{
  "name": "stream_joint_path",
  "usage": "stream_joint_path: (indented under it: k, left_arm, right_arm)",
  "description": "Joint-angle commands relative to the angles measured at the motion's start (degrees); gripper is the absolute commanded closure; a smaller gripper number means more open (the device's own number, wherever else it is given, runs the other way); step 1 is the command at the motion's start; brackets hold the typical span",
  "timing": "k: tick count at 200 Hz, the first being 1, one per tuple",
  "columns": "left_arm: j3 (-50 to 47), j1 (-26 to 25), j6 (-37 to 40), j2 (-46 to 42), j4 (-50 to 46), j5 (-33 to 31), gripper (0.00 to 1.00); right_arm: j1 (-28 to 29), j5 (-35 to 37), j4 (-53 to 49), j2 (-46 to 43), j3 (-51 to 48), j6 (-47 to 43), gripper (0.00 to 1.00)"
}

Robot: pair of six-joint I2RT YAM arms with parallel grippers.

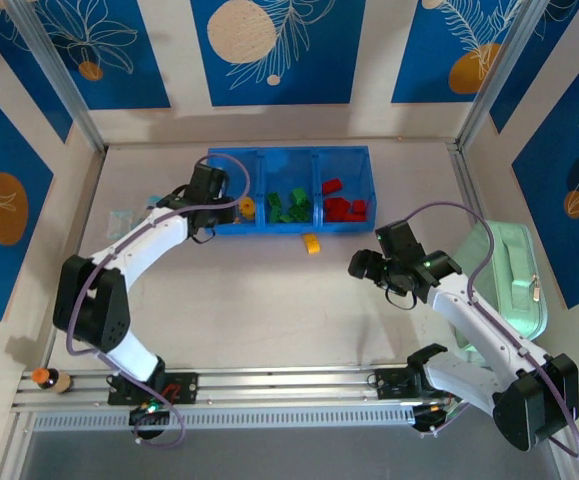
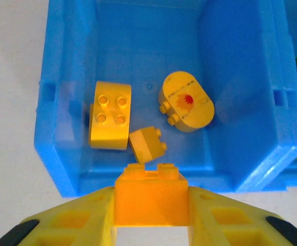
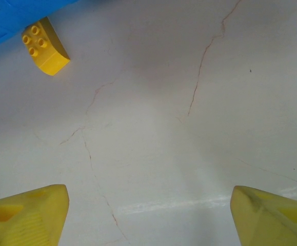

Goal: Sort the legos into containers by color
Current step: Place the lego in the container, then pick up the lego from the center of the table.

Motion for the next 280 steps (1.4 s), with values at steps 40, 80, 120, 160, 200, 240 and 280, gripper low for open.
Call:
stream_joint_path:
  k: [40,80,120,160,200,240,280]
  left_arm:
    - [7.4,1.7,4.0,6.7,-2.1,0.3,0.62]
    - [8.7,1.9,4.2,7.4,-1.3,1.8,0.28]
    - [3.2,1.2,2.2,1.7,2.0,4.1,0.27]
    - [-7.7,-0.9,-0.2,-8.9,6.1,4.0,0.27]
    - [-18.0,-3.3,-2.8,-19.3,6.1,2.6,0.27]
    - [-28.0,-7.4,-6.7,-29.8,5.0,0.1,0.27]
    - [-33.2,-11.1,-10.6,-37.7,1.0,-2.9,0.27]
  right_arm:
    - [0.8,-1.4,-0.2,1.2,-0.2,0.3,0.18]
    - [1.3,-1.5,0.5,2.8,0.4,-0.1,0.18]
    - [2.3,-2.6,2.1,5.3,1.9,-2.4,0.18]
    - [6.4,-3.9,6.1,9.0,5.1,-9.6,0.19]
    - [8.1,-3.5,6.1,19.4,12.6,-14.7,0.2]
    - [11.0,0.4,5.9,33.3,21.7,-18.5,0.24]
    - [12.7,5.8,2.1,46.1,31.4,-20.1,0.28]
